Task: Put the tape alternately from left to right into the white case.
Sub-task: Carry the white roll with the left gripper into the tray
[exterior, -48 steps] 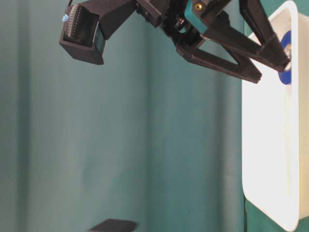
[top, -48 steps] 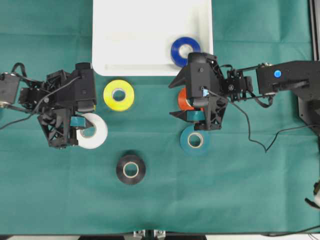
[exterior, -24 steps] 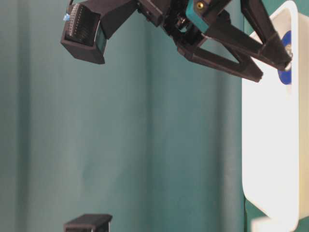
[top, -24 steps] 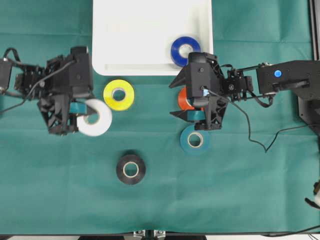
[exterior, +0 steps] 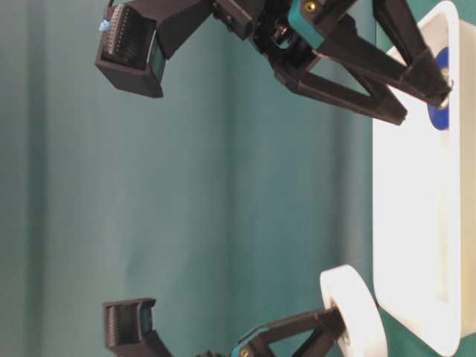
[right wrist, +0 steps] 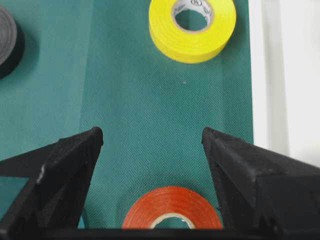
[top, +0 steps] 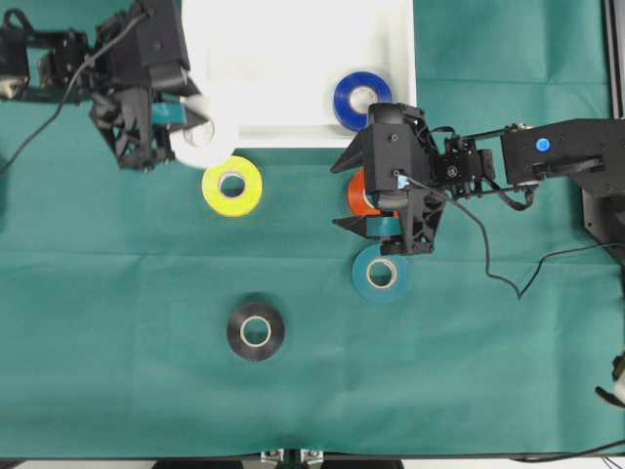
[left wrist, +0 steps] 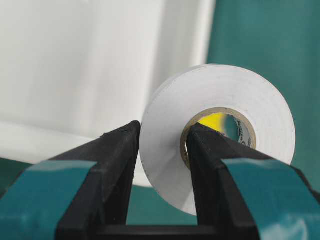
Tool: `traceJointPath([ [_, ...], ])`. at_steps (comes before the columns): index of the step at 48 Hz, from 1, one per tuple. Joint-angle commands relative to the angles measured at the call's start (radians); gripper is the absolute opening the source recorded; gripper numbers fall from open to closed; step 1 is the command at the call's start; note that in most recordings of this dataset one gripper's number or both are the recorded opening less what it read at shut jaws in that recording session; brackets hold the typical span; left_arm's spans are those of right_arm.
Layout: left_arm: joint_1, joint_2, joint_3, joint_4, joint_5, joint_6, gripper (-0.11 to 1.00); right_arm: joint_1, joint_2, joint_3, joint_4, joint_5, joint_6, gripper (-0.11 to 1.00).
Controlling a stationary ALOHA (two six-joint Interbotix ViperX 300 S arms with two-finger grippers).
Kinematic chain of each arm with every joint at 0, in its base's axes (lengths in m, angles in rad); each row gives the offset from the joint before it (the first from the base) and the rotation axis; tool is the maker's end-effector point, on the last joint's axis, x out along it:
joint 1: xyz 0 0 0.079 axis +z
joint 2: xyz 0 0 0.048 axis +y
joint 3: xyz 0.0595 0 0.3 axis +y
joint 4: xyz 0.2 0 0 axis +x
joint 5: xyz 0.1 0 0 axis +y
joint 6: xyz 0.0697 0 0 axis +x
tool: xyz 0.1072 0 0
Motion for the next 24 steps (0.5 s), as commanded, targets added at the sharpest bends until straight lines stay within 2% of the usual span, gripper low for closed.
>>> traceJointPath([
  [1,0.028,0.018,-0.034,0.002,-0.034,0.011,-0.03,0.005,-0.009,-0.005,-0.002,-0.018,0.002,0.84],
  [9,0.055,0.117,-0.08,0.0,-0.051,0.043,-0.03,0.006,-0.009,-0.003,-0.002,-0.025,0.002,0.84],
  [24,0.107,0.256,-0.158,0.0,-0.051,0.161,-0.03,0.009,-0.009,-0.002,-0.002,-0.025,0.003,0.84],
])
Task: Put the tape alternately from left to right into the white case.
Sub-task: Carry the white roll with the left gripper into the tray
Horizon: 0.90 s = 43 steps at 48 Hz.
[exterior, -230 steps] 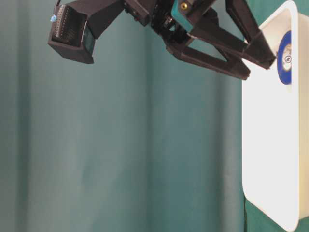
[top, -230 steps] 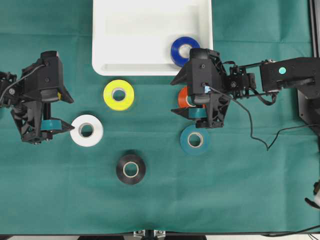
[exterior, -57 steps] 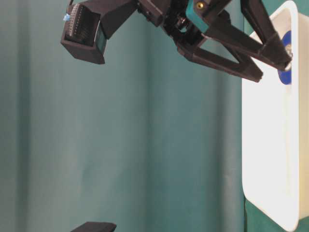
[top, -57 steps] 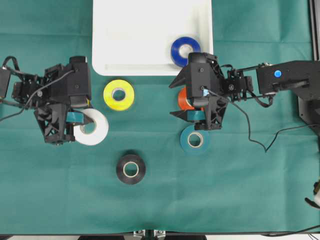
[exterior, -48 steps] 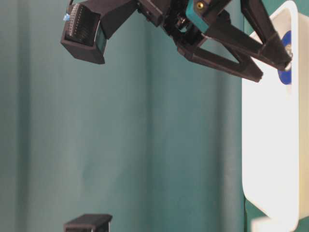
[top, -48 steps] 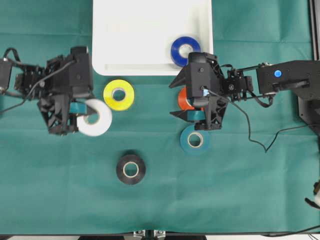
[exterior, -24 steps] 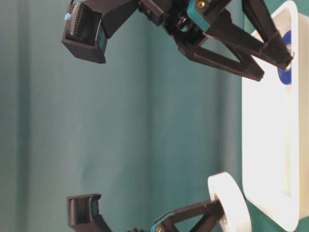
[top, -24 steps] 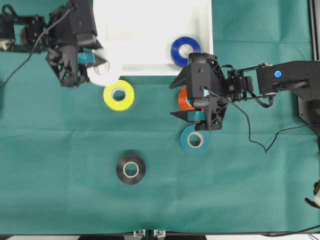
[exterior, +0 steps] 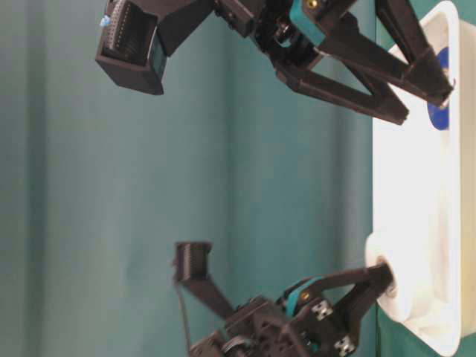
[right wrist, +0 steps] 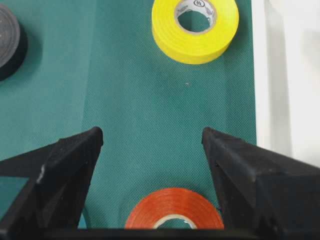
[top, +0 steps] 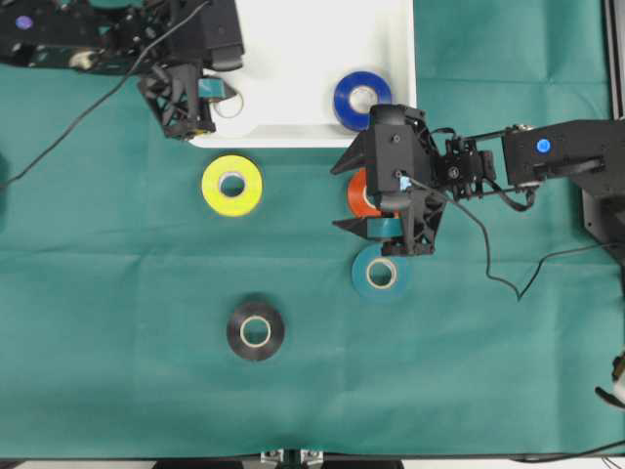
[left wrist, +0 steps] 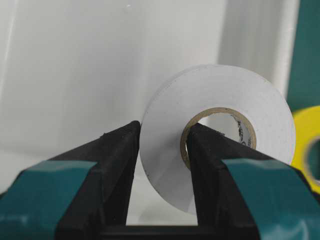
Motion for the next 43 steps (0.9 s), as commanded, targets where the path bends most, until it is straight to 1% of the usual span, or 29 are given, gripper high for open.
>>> traceJointPath([
  [1,0.015,0.009,-0.041,0.0,-0.009,0.008,-0.03,0.006,-0.009,-0.008,0.0,-0.009,0.002,0.84],
  [15,0.035,0.052,-0.063,0.0,-0.009,0.015,-0.03,0.011,-0.009,-0.002,-0.002,-0.035,0.002,0.84],
  [43,0.044,0.057,-0.058,0.0,-0.009,0.018,-0.03,0.012,-0.009,0.0,-0.002,-0.038,0.002,0.84],
])
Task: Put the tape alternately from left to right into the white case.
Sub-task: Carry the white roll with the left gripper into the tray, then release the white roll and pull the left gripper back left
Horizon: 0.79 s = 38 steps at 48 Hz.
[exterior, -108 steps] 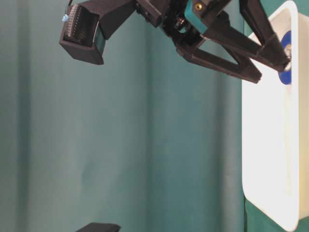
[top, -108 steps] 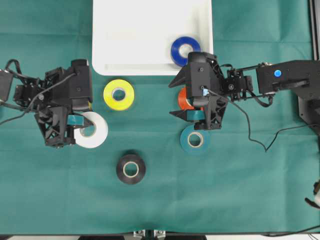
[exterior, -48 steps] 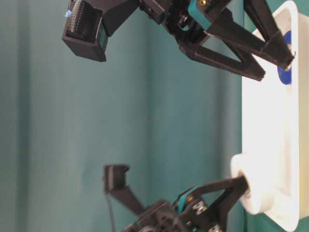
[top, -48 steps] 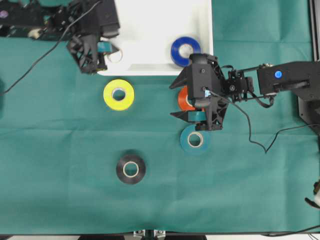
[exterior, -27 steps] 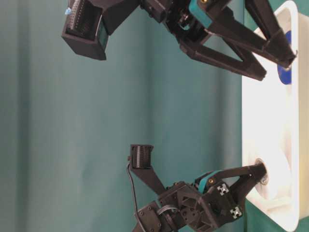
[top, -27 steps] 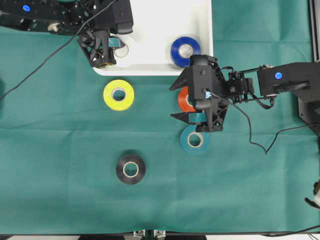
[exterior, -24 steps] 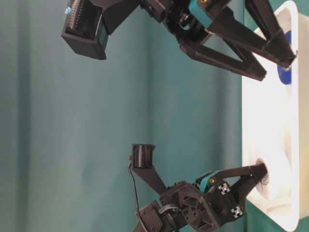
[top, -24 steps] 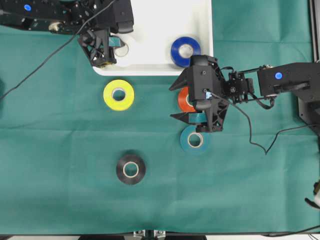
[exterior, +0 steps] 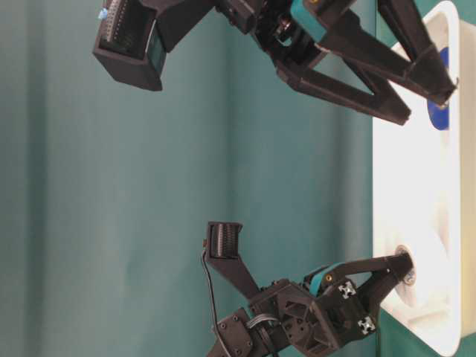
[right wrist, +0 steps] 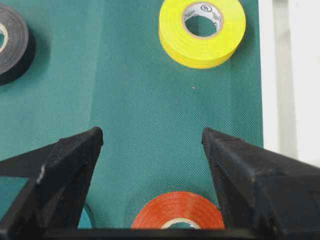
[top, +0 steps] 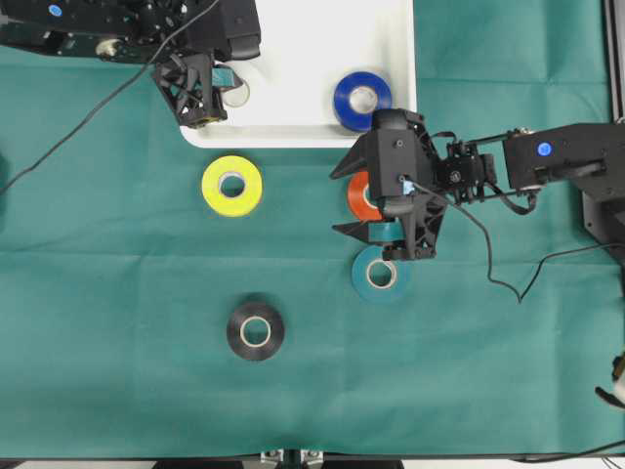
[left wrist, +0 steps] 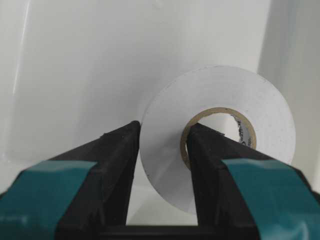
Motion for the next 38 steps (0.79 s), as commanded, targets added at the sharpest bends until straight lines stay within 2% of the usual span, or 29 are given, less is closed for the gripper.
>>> traceJointPath([
  [1,0.006,-0.017,-0.023,0.0,-0.011,0.0,-0.03,0.005,-0.009,-0.009,-0.002,-0.009,0.003,0.84],
  [4,0.006,-0.017,-0.023,0.0,-0.012,0.0,0.0,0.005,-0.009,-0.009,-0.002,-0.009,0.003,0.84],
  [9,0.006,-0.021,-0.023,0.0,-0.012,-0.002,0.17,0.005,-0.009,-0.009,-0.002,-0.008,0.003,0.84],
  [18,0.006,-0.046,-0.015,0.002,-0.009,0.012,0.72,0.006,-0.009,-0.009,-0.002,-0.008,0.003,0.84],
  [22,0.003,-0.054,-0.011,0.0,-0.008,0.037,0.89,0.008,-0.009,-0.008,-0.002,-0.008,0.003,0.84],
  [38,-0.008,-0.057,0.003,0.0,-0.006,0.058,0.89,0.008,-0.009,-0.009,-0.002,-0.008,0.003,0.84],
])
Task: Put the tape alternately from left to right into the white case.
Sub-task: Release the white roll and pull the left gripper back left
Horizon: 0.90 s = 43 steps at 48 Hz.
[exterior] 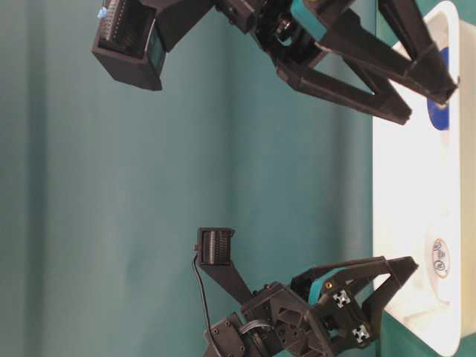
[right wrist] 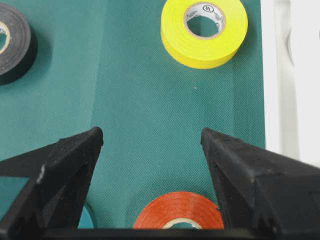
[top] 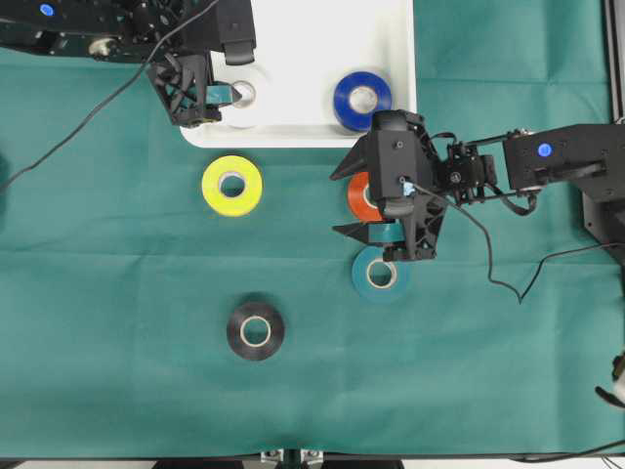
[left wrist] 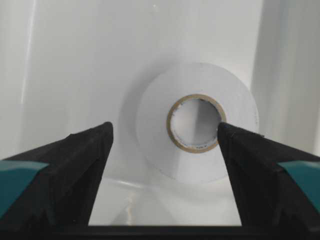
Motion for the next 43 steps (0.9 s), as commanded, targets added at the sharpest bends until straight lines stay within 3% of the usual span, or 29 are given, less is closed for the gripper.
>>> traceJointPath([
  [1,-0.003,-0.029,-0.009,0.0,-0.003,0.0,0.89,0.005,-0.009,-0.009,-0.003,-0.009,0.002,0.84],
  [19,-0.074,-0.115,0.041,-0.002,-0.003,-0.002,0.88,0.005,-0.009,-0.009,-0.003,-0.009,0.002,0.84],
  [43,-0.285,-0.275,0.152,-0.005,-0.009,-0.02,0.87,0.005,-0.009,-0.011,-0.003,-0.008,0.002,0.84],
])
